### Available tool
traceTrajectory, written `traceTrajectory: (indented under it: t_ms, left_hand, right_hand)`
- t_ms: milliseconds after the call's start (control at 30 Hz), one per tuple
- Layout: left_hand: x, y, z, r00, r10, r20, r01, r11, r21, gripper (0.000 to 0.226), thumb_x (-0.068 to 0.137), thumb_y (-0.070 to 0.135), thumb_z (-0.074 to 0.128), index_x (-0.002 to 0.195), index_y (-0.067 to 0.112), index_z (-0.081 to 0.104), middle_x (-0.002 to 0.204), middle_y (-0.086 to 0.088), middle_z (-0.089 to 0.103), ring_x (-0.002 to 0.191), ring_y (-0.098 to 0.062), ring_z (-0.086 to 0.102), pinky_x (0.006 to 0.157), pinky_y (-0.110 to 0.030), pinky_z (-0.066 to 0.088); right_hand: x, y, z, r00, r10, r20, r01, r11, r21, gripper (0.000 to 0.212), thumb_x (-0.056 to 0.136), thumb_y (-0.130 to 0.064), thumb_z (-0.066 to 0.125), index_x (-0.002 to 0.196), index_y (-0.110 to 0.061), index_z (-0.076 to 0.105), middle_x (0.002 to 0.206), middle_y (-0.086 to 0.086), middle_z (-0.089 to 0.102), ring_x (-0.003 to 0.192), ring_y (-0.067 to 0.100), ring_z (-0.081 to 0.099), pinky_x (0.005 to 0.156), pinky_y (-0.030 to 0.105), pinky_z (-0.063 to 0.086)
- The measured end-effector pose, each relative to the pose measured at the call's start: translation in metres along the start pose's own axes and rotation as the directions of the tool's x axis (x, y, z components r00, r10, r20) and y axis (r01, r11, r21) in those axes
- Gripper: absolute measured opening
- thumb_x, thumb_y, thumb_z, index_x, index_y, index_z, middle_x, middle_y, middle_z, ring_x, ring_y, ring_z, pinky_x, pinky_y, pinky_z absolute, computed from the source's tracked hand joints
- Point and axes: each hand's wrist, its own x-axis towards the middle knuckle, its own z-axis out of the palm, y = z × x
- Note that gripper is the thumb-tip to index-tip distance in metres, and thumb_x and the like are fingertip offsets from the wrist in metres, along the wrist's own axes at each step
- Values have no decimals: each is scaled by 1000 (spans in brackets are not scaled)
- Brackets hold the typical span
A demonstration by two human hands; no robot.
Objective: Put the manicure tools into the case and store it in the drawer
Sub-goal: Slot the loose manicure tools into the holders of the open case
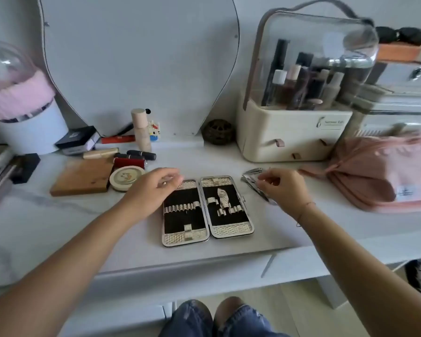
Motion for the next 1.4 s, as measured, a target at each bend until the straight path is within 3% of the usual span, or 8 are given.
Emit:
traceTrajectory:
  t_ms: [100, 200, 400, 500, 667, 867, 1033, 1400]
  left_hand:
    - [9, -9, -1, 999, 38, -21, -37, 998, 41, 34, 89, 38, 51, 116, 21, 63, 115, 6, 66, 104, -6, 59, 92, -23, 43]
    - [12, -19, 3, 993, 102, -64, -99, 993, 60, 23, 92, 23, 52, 108, 17, 68, 104, 8, 67, 90, 3, 58, 82, -8, 41]
    - [14, -22, 3, 988, 136, -75, -135, 991, 10, 23, 92, 20, 52, 106, 16, 69, 102, 10, 66, 89, 12, 56, 73, 1, 36]
    - [13, -22, 3, 987, 144, -78, -141, 989, 33, 24, 93, 21, 51, 107, 16, 69, 102, 9, 66, 90, 9, 55, 74, 0, 36]
    - [13, -21, 3, 987, 143, -71, -140, 989, 51, 25, 93, 25, 50, 109, 17, 68, 105, 8, 67, 91, 3, 56, 73, 1, 35]
    - [13, -19, 2, 990, 121, -65, -117, 991, 72, 23, 91, 22, 54, 110, 20, 67, 108, 9, 66, 100, -3, 56, 79, -2, 36]
    - [14, -20, 2, 989, 123, -77, -116, 989, 87, 22, 88, 19, 59, 107, 21, 68, 107, 8, 67, 100, -6, 57, 82, -8, 38]
    - [14, -21, 4, 986, 136, -96, -128, 988, 89, 20, 87, 18, 58, 104, 19, 69, 105, 6, 66, 98, -8, 58, 87, -22, 42]
  right_hand:
    - [9, -6, 12, 997, 37, 73, -28, 992, -126, 10, 76, -24, 71, 83, -17, 72, 72, -1, 63, 71, 15, 56, 64, 23, 38]
    - [14, -6, 20, 995, 66, 76, -51, 981, -188, 8, 75, -26, 72, 80, -19, 71, 72, -3, 61, 71, 16, 55, 64, 23, 38]
    - [20, -7, 25, 995, 62, 82, -44, 978, -205, 5, 74, -21, 69, 71, -19, 66, 70, -4, 64, 71, 15, 58, 62, 23, 43]
    - [23, -12, 21, 991, 81, 102, -70, 992, -109, 5, 76, -20, 71, 73, -16, 70, 61, -10, 60, 59, 2, 55, 51, 7, 37]
    - [27, -21, 12, 978, 131, 164, -163, 967, 195, 6, 77, -18, 73, 73, -15, 70, 42, -16, 58, 40, -5, 49, 44, 4, 35]
    - [26, -50, 17, 895, 102, 434, -354, 756, 551, 7, 81, -10, 66, 80, -3, 66, 65, 1, 64, 49, 3, 49, 45, 11, 38]
    - [21, -86, 50, 798, 45, 600, -466, 678, 569, 14, 81, -3, 66, 94, -2, 61, 64, 5, 67, 47, 6, 59, 43, 13, 46]
    - [29, -101, 88, 809, 91, 581, -456, 722, 520, 4, 86, -4, 61, 82, -1, 61, 68, 14, 62, 49, 9, 64, 49, 18, 54]
